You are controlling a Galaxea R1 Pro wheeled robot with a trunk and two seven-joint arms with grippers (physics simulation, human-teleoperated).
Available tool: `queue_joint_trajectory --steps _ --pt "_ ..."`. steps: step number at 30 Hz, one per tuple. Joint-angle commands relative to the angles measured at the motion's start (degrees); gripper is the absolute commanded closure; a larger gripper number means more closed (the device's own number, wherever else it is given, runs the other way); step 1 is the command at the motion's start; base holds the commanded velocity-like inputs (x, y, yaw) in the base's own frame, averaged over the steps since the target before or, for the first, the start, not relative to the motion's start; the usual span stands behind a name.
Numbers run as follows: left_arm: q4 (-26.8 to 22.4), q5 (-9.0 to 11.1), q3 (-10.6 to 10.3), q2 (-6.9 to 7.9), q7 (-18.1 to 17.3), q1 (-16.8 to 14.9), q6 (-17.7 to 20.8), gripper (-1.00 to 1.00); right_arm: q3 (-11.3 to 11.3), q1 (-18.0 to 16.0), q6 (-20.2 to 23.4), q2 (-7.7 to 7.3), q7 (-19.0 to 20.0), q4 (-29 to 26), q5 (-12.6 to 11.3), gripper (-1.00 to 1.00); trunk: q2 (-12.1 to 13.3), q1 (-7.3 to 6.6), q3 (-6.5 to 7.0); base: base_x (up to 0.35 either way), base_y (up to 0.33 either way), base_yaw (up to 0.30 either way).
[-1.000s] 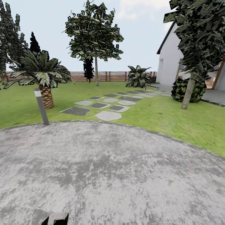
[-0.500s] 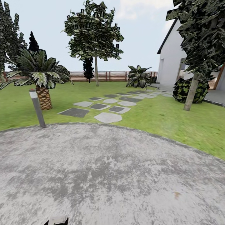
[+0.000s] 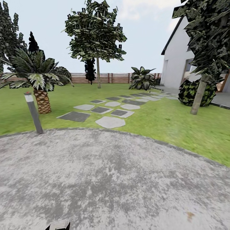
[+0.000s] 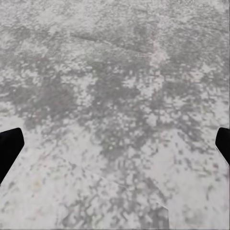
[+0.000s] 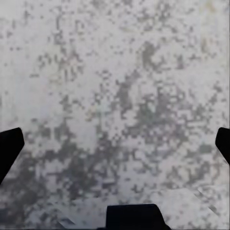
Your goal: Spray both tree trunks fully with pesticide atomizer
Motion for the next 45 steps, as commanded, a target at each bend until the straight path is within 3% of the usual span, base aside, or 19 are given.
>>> queue_joint_trajectory --steps 1,22,31,45 --pt "0.0 0.0 0.0 0.0 0.0 0.0 0.0 -1.0 0.0 0.0 0.0 0.05 0.0 0.0 0.0 -1.0 0.0 0.0 0.0 0.329 0.0 0.0" --pt "0.1 0.0 -0.1 -0.23 0.0 0.0 0.0 -1.0 0.0 0.0 0.0 0.0 0.1 0.0 0.0 -1.0 0.0 0.0 0.0 0.329 0.0 -0.002" --pt "0.1 0.0 -0.1 -0.26 0.0 0.0 0.0 -1.0 0.0 0.0 0.0 -0.01 0.1 0.0 -0.1 -1.0 0.0 0.0 0.0 0.329 0.0 -0.195" --pt "0.1 0.0 -0.1 -0.26 0.0 0.0 0.0 -1.0 0.0 0.0 0.1 -0.08 0.1 0.0 -0.1 -1.0 0.0 0.0 0.0 0.329 0.0 -0.046"
